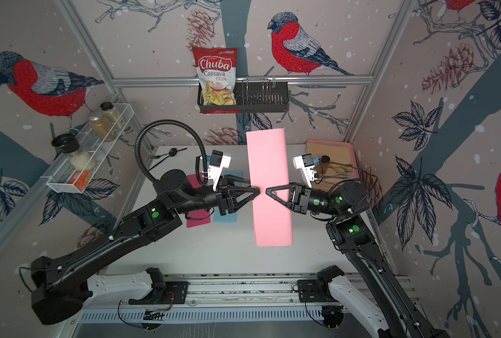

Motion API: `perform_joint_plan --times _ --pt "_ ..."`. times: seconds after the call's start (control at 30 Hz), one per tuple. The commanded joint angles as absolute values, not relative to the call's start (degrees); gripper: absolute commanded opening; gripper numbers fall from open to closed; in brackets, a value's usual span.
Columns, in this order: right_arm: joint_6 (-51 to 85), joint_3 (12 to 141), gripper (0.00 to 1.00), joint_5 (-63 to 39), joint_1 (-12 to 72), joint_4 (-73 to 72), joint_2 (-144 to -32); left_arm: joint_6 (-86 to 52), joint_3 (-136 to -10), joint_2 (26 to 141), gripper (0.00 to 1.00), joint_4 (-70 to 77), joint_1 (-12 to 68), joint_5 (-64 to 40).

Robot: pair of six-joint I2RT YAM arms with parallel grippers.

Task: Fold the rectangular paper in half along the long edge
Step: Fold the paper.

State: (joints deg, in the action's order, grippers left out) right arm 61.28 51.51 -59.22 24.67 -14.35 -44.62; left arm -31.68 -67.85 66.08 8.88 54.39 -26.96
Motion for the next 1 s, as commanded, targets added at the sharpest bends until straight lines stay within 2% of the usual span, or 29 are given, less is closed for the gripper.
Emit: perform_joint_plan --times 0.0,0.2,0.37,0.8,0.97 --pt "60.0 51.7 0.24 -58.4 25.1 -16.1 -44.6 -31.8 -68.4 66.5 0.46 12.6 54.6 -27.9" --pt "59.3 52.3 0.24 -58.1 25.1 -15.5 -44.5 -31.8 -68.3 66.2 0.44 12.2 54.7 -27.8" --pt "59.2 52.2 0.24 -57.9 25.2 -15.6 -44.6 -31.9 -68.2 66.2 0.25 12.5 54.6 -28.1" --pt "54.0 53.7 0.28 -58.5 25.4 -7.9 -43.5 -31.9 -68.4 66.6 0.00 12.8 54.6 -28.4" --pt "52.0 53.6 0.33 -59.4 25.4 -5.5 -42.8 -31.8 -68.0 65.9 0.00 12.7 54.6 -27.8"
